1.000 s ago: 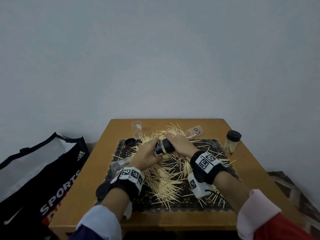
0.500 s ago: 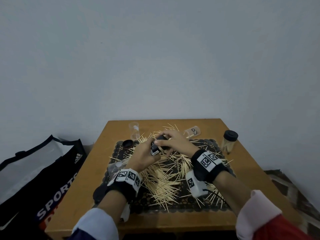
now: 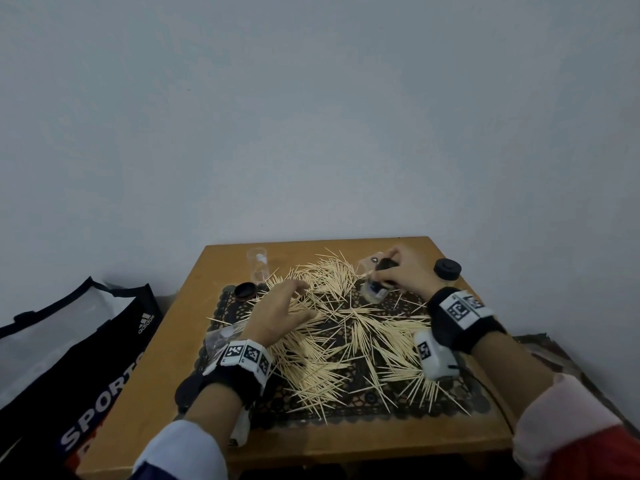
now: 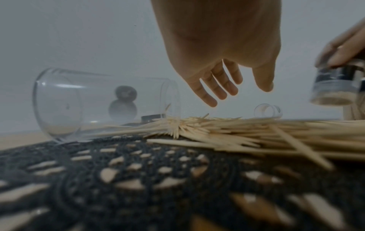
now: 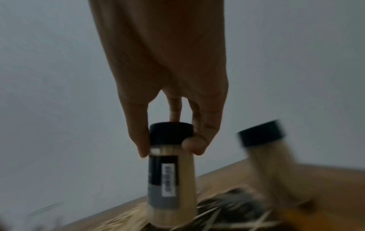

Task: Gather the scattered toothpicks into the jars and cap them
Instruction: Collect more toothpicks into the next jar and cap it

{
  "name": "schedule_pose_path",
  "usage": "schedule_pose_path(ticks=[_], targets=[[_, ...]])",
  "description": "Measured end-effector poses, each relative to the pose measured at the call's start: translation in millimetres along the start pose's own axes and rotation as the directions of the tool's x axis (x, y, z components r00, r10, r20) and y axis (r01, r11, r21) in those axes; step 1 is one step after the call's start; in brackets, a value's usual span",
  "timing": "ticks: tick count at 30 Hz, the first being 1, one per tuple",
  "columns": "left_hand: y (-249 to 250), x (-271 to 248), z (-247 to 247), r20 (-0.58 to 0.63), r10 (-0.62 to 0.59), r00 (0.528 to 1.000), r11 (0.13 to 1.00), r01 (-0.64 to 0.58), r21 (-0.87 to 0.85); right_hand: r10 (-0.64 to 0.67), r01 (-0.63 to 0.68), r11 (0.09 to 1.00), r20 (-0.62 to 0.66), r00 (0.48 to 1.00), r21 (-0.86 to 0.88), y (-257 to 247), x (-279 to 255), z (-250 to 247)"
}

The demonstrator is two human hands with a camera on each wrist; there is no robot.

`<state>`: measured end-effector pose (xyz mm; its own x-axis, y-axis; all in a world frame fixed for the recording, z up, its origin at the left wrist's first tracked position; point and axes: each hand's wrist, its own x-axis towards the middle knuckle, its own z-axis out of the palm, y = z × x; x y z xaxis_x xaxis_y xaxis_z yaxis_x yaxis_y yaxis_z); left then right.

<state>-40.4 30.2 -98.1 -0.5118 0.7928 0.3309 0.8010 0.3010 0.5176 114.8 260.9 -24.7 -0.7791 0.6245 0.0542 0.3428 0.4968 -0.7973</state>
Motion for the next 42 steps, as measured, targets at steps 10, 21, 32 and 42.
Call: schedule_pose_path(ticks=[10,21,32,42], targets=[[-1.9,1.0,2.4,0.01,0.031,0.999,0.999,-0.031,-0.012,0.251,-0.326,0.867,-0.235,0.939,-0.376,71.8,-9.1,-86.8],[-6.1,1.7,3.7,0.04,0.031,0.999,0.998,-0.029,-0.052,0.207,-0.31,0.837,-0.264,0.942,-0.451,80.4,-6.8,-78.5],[-4.2,1.8,3.1,0.028,0.022,0.999,0.999,-0.021,-0.037,-0.129,-0.048,0.896,-0.361,0.923,-0.442,29.6,5.6,-37.2],[-2.5,0.3,1.9,0.009,0.029,1.0,0.999,-0.029,-0.016,0.061,0.064,0.795,0.186,0.981,-0.604,5.7,59.2,51.9]])
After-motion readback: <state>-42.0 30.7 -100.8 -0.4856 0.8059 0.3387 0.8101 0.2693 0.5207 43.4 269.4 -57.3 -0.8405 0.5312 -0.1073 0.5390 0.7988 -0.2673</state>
